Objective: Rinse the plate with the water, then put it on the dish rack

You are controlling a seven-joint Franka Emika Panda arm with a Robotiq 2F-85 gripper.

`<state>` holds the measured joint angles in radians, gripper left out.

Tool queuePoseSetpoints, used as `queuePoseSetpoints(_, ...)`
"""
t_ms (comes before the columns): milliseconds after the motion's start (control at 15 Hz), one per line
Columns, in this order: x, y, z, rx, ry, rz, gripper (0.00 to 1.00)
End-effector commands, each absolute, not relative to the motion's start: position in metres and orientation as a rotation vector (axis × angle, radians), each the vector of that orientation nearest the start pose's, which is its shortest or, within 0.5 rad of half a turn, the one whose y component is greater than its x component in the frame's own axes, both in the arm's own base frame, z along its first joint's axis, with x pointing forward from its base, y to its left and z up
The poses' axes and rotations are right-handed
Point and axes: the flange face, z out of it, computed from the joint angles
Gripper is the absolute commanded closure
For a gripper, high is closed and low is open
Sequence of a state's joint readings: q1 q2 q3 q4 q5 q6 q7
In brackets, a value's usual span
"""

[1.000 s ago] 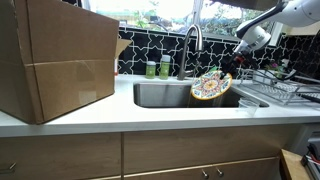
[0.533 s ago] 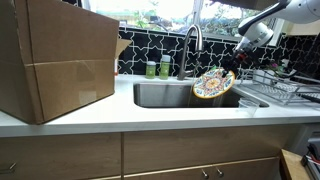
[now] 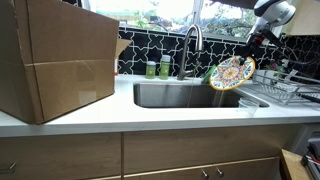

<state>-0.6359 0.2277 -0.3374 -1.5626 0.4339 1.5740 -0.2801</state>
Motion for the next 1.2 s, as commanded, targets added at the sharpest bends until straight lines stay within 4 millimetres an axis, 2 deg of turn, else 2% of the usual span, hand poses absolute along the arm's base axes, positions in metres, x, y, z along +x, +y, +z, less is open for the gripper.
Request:
queuePoseSetpoints(0, 0.371, -0.462, 0.542, -2.538, 0.987, -0.017, 0.97)
queuePoseSetpoints(67, 0.37, -0.462, 0.545, -2.532, 0.979, -0.03, 0.97)
queuePoseSetpoints(133, 0.377, -0.463, 0.537, -2.541, 0.98, -0.043, 0.9)
queuePoseSetpoints(267, 0.374, -0.462, 0.544, -2.542, 0.978, -0.048, 0.9)
queuePoseSetpoints(533, 0.375, -0.463, 0.542, -2.541, 0.978, -0.045, 0.9)
queuePoseSetpoints(600, 0.375, -0.463, 0.542, -2.541, 0.978, -0.045, 0.97)
queuePoseSetpoints(800, 0.355, -0.47, 0.571, -2.607, 1.033, -0.049, 0.97)
queuePoseSetpoints(1133, 0.3, -0.492, 0.647, -2.731, 1.125, -0.072, 0.97)
